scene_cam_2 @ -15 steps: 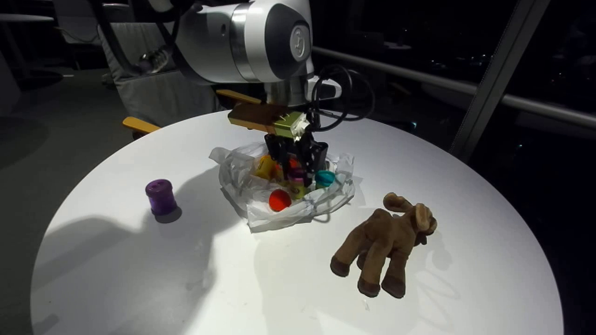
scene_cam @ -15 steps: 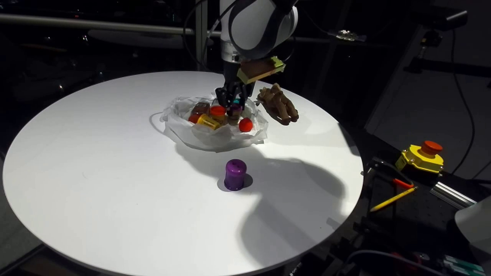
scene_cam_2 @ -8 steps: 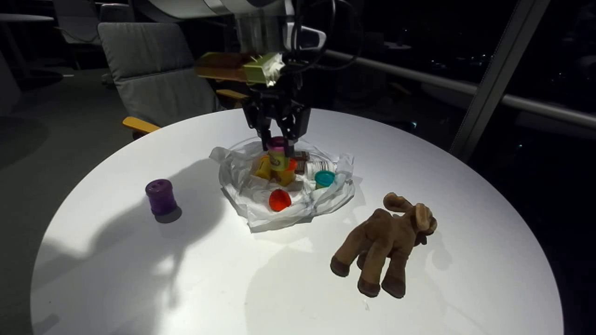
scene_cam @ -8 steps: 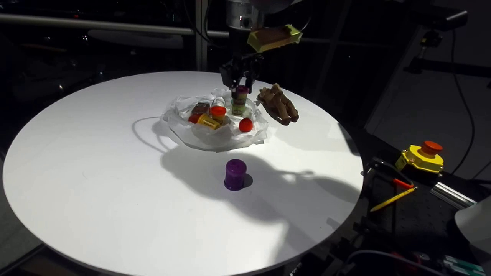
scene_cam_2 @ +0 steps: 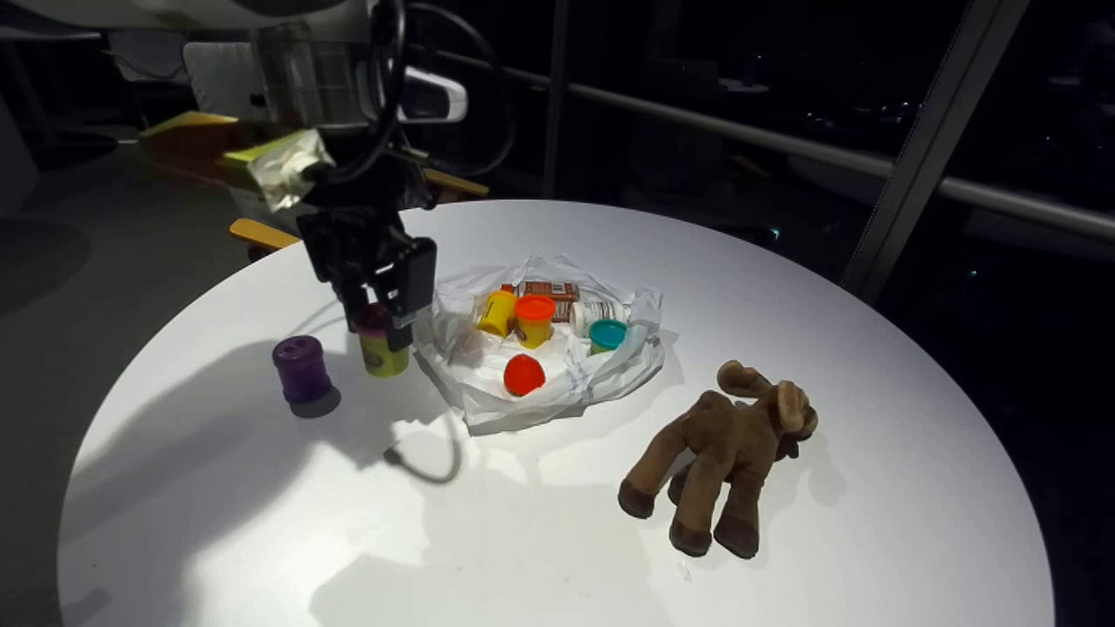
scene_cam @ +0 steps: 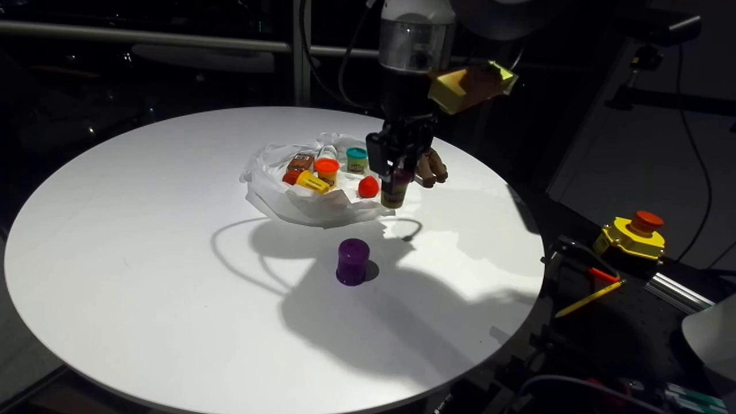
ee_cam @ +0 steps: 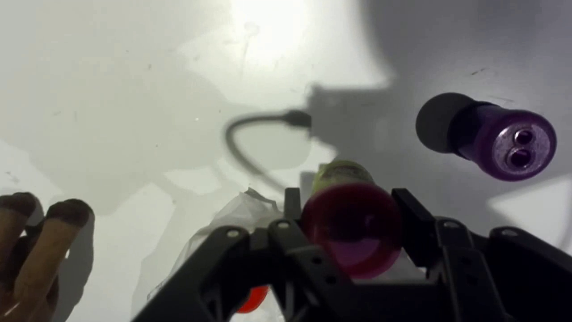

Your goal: Pick up all the objects from the plastic and put them on the table

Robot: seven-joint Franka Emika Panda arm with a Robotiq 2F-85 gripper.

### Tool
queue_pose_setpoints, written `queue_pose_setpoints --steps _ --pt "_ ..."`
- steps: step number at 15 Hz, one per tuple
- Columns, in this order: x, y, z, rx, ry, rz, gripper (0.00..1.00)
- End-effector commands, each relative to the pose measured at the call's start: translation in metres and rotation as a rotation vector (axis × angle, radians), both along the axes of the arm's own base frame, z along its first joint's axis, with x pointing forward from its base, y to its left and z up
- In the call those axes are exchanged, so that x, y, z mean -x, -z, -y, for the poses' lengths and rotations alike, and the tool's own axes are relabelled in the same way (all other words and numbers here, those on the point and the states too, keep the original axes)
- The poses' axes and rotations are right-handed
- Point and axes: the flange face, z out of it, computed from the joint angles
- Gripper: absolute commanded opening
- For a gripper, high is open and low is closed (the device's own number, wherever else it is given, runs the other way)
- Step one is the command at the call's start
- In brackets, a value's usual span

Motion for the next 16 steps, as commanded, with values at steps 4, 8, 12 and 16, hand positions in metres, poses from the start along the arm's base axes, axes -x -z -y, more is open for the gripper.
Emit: queue_pose_setpoints --steps 4,8,12,16 --pt "0.028 0.042 0.007 -0.017 0.105 0.095 0.28" --pt "0.031 0.054 0.018 -0.020 0.139 0.088 0.78" --pt "0.030 0.040 0.023 -0.027 0.135 0.106 0.99" --pt "0.010 0.008 0.034 -0.013 0.136 0.163 1.00"
